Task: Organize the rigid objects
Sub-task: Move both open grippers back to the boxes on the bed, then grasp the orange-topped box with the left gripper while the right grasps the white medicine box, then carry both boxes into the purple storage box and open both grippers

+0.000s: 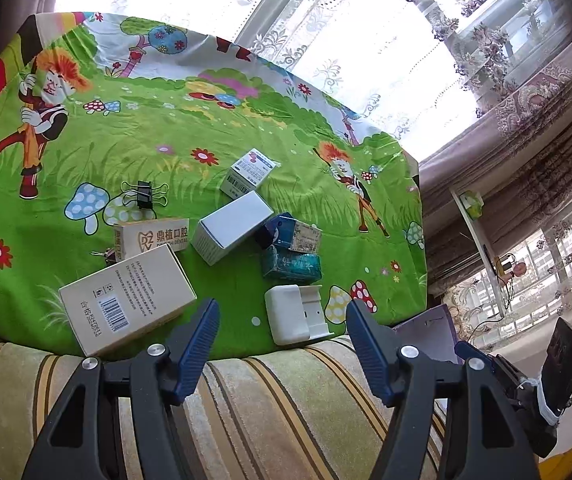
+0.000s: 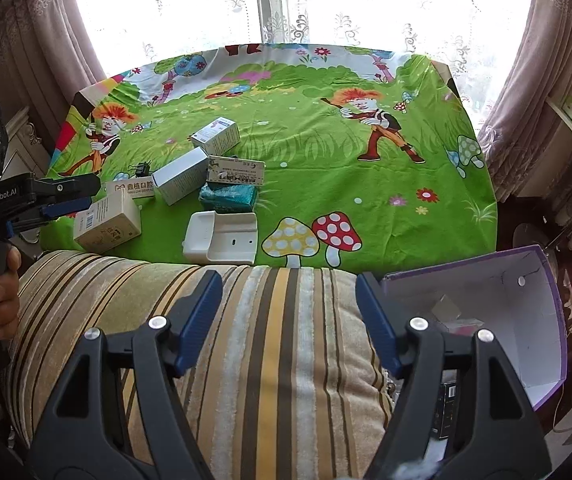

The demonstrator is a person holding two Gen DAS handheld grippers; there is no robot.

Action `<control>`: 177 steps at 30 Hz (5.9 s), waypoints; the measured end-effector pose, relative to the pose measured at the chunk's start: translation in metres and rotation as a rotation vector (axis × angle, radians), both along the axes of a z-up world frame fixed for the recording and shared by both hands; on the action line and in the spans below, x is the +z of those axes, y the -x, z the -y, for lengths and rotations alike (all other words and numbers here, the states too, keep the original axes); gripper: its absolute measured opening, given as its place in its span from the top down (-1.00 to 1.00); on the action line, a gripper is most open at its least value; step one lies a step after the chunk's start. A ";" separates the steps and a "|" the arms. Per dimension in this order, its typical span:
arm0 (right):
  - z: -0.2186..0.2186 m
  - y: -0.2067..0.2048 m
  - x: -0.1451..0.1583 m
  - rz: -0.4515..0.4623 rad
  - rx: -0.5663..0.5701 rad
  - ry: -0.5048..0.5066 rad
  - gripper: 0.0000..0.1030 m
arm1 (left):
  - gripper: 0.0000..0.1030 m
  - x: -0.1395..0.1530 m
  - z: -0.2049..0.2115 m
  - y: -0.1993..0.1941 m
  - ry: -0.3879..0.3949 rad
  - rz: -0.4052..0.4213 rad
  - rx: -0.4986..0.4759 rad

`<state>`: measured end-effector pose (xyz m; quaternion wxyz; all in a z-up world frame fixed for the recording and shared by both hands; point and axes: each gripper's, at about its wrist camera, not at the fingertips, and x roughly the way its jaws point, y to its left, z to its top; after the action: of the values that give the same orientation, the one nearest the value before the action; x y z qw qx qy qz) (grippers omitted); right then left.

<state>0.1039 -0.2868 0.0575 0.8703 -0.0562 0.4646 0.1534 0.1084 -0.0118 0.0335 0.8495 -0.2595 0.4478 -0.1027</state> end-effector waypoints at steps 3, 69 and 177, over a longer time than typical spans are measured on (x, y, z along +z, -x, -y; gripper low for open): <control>-0.012 -0.002 -0.001 -0.001 0.028 0.008 -0.41 | -0.29 -0.002 -0.012 -0.003 0.007 -0.017 0.020; -0.095 -0.187 -0.100 -0.258 0.135 -0.157 -0.78 | 0.68 -0.054 -0.079 -0.078 -0.039 -0.138 0.049; 0.173 0.035 -0.027 -0.077 -0.321 -0.030 -0.61 | -0.06 0.013 0.222 0.033 -0.041 0.037 -0.415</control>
<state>0.0686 -0.4599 0.0302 0.8659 0.0378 0.4984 0.0215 0.0755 -0.2336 0.0463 0.8234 -0.1424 0.4778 -0.2711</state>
